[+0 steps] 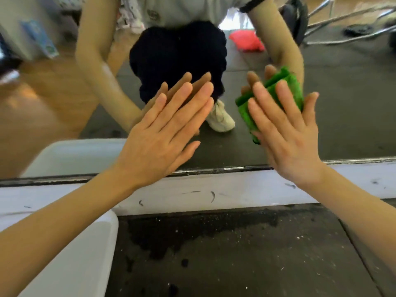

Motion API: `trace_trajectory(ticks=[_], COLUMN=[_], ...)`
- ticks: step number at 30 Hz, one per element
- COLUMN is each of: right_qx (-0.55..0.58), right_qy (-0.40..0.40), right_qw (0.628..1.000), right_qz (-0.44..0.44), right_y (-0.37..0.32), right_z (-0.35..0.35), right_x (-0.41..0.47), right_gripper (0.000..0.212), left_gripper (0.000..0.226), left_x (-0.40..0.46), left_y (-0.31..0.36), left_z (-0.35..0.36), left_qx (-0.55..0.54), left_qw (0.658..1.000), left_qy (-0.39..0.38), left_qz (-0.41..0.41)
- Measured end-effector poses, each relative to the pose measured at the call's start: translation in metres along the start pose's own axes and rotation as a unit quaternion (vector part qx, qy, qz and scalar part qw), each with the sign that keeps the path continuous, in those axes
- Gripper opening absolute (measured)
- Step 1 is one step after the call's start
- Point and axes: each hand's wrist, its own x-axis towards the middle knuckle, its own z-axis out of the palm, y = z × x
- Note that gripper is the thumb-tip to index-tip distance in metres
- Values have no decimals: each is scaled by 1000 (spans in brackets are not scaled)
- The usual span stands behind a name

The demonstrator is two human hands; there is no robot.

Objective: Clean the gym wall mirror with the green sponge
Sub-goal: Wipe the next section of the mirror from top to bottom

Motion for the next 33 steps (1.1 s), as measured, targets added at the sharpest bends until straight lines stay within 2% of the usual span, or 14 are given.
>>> trace_trajectory(ticks=[2, 5, 8, 10, 14, 16, 20, 23, 24, 26, 28, 29, 31, 33], right_qx=[-5, -88, -84, -29, 21, 36, -37, -52, 6, 248, 171, 102, 25, -50], right_qy=[-8, -102, -145, -124, 41, 32, -96, -115, -115, -96, 9, 48, 19, -66], right_qw=[1000, 975, 962, 978, 999, 999, 970, 948, 952, 952, 985, 993, 999, 981], right_qz=[18, -175, -218, -168, 16, 25, -222, -293, -282, -150, 7, 28, -26, -177], right_y=[-24, -41, -35, -30, -35, -51, -69, -59, -55, -50, -59, -67, -90, -108], right_z=[11, 27, 26, 20, 16, 19, 39, 38, 35, 29, 23, 26, 29, 44], right_x=[4, -42, -51, -26, 51, 57, -4, 0, 16, 62, 103, 109, 95, 44], right_gripper=[70, 71, 61, 54, 50, 51, 60, 53, 51, 46, 42, 45, 57, 58], left_gripper=[72, 78, 83, 84, 77, 76, 77, 76, 76, 76, 76, 75, 74, 76], left_x=[-22, -63, -91, -100, -101, -103, -105, -105, -105, -105, -104, -105, -104, -105], left_y=[-6, -19, -31, -34, -34, -35, -36, -36, -35, -35, -34, -34, -35, -36], left_z=[-6, -12, -9, -3, 10, 13, 16, 17, 18, 19, 19, 18, 15, 12], left_qx=[-2, -12, -26, -24, -3, -3, 18, 27, 26, 31, 27, 22, 11, -11], left_qw=[999, 993, 987, 987, 987, 988, 989, 989, 989, 989, 988, 988, 988, 990], left_qy=[6, 5, -17, -24, -6, 3, 15, 23, 26, 30, 30, 30, 26, 14], left_qz=[-49, -118, -160, -156, -158, -155, -146, -147, -146, -145, -151, -152, -149, -143])
